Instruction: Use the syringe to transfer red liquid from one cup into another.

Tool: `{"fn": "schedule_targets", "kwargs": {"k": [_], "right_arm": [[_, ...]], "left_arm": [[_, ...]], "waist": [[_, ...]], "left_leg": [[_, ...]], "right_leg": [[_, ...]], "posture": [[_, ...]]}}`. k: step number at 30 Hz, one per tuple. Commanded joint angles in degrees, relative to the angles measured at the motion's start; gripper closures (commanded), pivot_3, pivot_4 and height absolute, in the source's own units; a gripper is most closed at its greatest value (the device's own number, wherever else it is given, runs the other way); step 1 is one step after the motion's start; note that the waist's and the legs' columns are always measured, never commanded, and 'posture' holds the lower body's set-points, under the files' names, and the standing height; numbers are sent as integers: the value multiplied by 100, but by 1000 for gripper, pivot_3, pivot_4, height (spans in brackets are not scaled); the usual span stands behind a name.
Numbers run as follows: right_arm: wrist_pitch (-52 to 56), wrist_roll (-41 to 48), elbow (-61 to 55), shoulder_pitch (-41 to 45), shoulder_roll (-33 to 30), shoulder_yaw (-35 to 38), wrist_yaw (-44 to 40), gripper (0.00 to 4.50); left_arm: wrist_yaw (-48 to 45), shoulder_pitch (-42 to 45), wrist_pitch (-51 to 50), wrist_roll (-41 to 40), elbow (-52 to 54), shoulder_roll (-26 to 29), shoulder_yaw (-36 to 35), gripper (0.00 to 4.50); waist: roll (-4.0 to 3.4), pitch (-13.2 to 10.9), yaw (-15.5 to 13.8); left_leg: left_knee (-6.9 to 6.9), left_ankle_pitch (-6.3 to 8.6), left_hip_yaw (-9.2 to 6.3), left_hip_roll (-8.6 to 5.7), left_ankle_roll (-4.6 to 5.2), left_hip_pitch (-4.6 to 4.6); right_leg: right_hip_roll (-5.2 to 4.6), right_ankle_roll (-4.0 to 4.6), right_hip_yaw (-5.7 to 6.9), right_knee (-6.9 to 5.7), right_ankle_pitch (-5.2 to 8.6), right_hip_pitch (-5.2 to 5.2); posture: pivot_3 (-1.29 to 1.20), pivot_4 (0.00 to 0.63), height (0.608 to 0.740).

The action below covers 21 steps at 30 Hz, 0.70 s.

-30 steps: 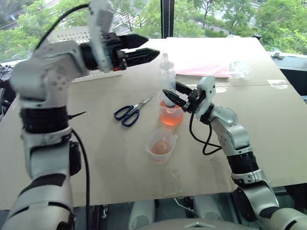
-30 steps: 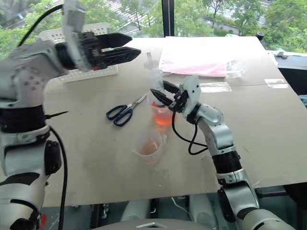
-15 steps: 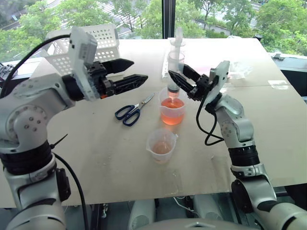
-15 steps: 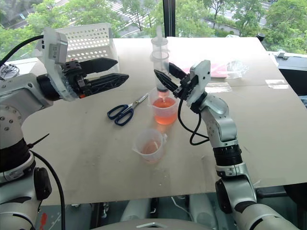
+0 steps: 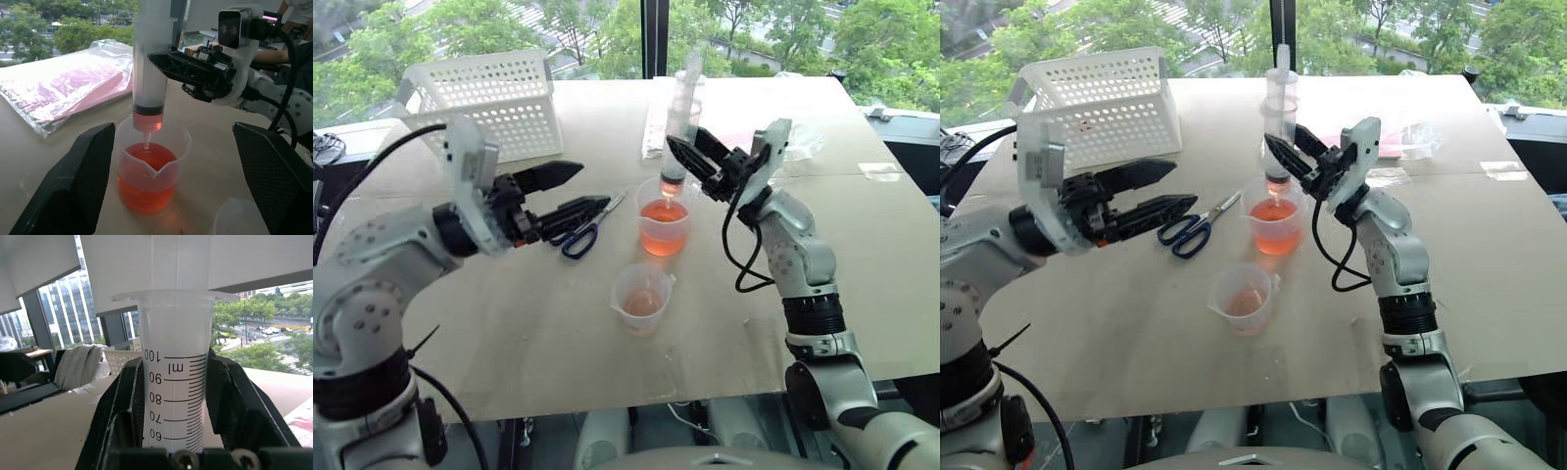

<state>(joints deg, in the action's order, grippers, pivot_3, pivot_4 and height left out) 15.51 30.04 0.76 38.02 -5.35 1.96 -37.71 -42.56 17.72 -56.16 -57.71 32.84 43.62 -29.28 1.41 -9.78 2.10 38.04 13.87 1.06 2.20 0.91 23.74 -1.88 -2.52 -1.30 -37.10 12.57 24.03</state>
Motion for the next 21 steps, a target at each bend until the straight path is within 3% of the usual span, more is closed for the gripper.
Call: {"fn": "schedule_targets", "kwargs": {"k": [1,7,11,16,21], "right_arm": [[269,610,-842,186,-137,221,-77,3163],[1176,1854,-1974,-69,-604,274,-433,3163],[1815,2713,-2550,-354,-802,-1,-694,3164],[1776,2520,-2479,-596,-801,-501,-1149,3164],[1405,2020,-2015,-844,-709,-940,-1676,3164]], "left_arm": [[-198,-509,251,-549,449,163,-692,612],[-536,-2201,190,-1576,1029,379,-1902,612],[-994,-3402,552,-1490,1597,192,-2272,612],[-1278,-4313,1094,-1106,2050,-40,-2196,612],[-1118,-4612,1443,-1072,2074,-13,-2169,612]], "waist": [[0,0,-4],[-1,0,-7],[-1,1,-11],[0,3,-12],[0,3,-18]], "left_leg": [[0,0,-1,0,0,0],[-2,1,2,4,1,-2],[-11,1,-1,5,2,-7],[-17,1,9,4,2,-24],[-18,0,13,4,3,-56]], "right_leg": [[0,0,1,1,0,0],[-7,1,1,6,1,-1],[-9,21,7,13,14,-3],[-7,25,0,18,16,-16],[-6,24,-5,17,18,-36]], "posture": [[0,150,740],[0,150,740],[0,150,740],[0,150,740],[0,150,740]]}}
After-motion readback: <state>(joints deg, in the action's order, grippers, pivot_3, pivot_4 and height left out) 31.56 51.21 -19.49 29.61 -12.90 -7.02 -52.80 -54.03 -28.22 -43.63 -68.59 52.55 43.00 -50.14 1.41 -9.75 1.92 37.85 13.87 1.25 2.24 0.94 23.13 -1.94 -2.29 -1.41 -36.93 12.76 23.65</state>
